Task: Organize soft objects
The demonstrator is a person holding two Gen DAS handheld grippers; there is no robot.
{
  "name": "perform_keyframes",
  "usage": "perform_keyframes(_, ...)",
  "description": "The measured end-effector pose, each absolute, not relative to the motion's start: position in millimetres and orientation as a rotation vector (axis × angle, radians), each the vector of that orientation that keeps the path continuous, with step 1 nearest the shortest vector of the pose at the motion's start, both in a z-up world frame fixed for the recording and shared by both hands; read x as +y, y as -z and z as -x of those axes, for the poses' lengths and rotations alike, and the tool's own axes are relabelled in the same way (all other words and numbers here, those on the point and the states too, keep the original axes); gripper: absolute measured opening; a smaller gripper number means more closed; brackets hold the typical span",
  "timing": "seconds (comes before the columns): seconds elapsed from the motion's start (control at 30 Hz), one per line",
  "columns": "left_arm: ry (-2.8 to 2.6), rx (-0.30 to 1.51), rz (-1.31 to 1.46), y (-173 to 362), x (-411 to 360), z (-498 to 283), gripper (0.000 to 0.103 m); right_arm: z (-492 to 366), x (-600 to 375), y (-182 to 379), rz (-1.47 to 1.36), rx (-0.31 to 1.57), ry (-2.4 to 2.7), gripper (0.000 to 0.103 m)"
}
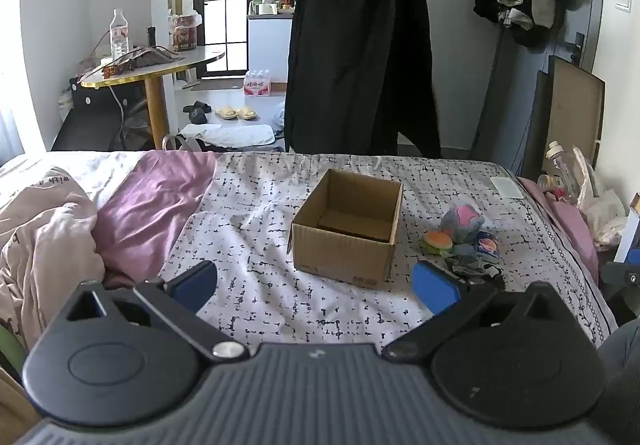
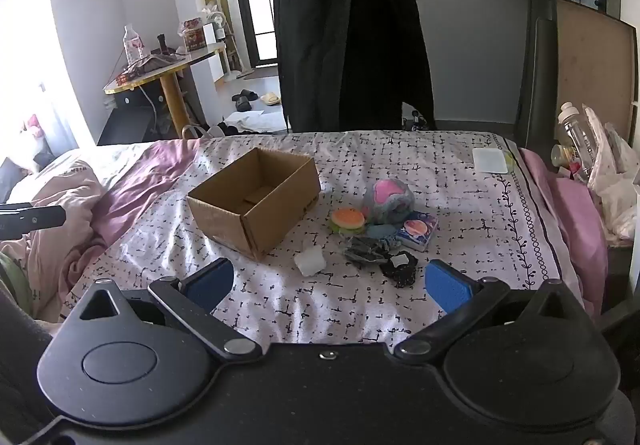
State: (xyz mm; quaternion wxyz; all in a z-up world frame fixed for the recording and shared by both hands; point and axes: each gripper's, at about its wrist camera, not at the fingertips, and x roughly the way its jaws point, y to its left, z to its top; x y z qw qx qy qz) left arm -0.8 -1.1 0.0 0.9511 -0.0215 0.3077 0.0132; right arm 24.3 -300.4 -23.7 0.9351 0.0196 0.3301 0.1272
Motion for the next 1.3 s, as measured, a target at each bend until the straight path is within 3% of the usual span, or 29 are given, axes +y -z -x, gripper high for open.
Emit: perform_keyframes(1.3, -0.018, 0.63, 0.037, 0.5, -4.3, -1.1, 0.103, -28.4, -303.6, 21.1, -0.013, 0.666, -0.254, 0.103)
